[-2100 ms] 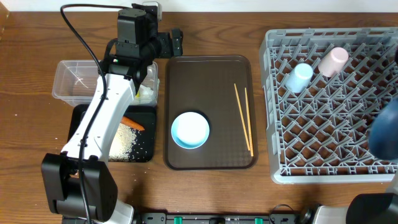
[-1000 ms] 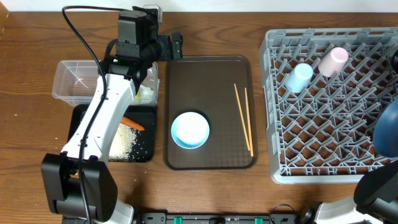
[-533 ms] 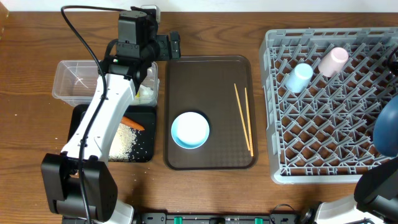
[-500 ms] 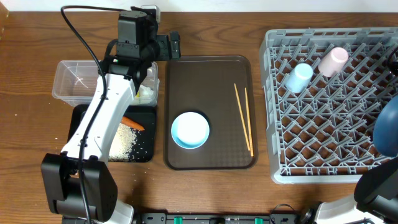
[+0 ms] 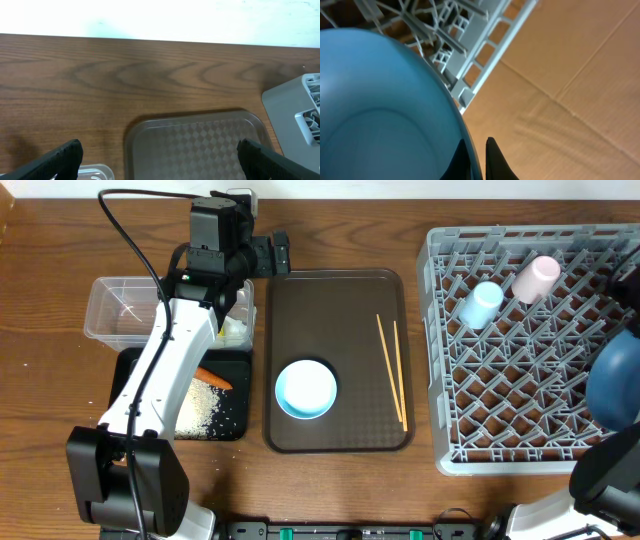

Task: Sort waste into correct bins and load items into the dishwasher rack
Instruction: 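Lower the blue plate into the rack and open the right gripper, then move the right gripper back toward the light-blue bowl on the tray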

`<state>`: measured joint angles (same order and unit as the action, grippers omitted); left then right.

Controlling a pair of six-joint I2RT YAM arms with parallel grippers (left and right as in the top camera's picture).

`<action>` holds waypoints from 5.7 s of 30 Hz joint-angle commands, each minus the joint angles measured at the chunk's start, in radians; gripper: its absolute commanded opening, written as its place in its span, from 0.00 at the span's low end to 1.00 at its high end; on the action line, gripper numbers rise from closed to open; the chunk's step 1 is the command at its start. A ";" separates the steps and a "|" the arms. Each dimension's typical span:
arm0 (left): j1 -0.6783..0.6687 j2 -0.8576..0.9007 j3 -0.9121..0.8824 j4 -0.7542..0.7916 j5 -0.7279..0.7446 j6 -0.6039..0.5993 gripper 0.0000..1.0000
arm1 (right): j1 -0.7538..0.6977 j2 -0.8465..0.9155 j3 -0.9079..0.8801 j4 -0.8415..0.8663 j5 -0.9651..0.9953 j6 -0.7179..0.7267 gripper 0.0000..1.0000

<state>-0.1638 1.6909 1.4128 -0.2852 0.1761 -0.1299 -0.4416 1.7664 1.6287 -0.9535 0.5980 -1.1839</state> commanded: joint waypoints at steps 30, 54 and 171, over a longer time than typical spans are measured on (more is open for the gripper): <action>0.002 0.004 -0.002 -0.002 -0.013 0.006 0.99 | 0.331 0.092 -0.006 -0.011 -0.060 -0.005 0.01; 0.002 0.004 -0.002 -0.002 -0.012 0.006 0.99 | 0.504 0.089 -0.004 -0.003 -0.140 0.151 0.99; 0.001 0.004 -0.002 -0.080 -0.067 -0.017 0.92 | 0.874 0.186 0.052 0.176 -1.074 0.774 0.59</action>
<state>-0.1638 1.6909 1.4128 -0.3611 0.1234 -0.1349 0.3901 1.9163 1.6737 -0.7757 -0.4637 -0.3958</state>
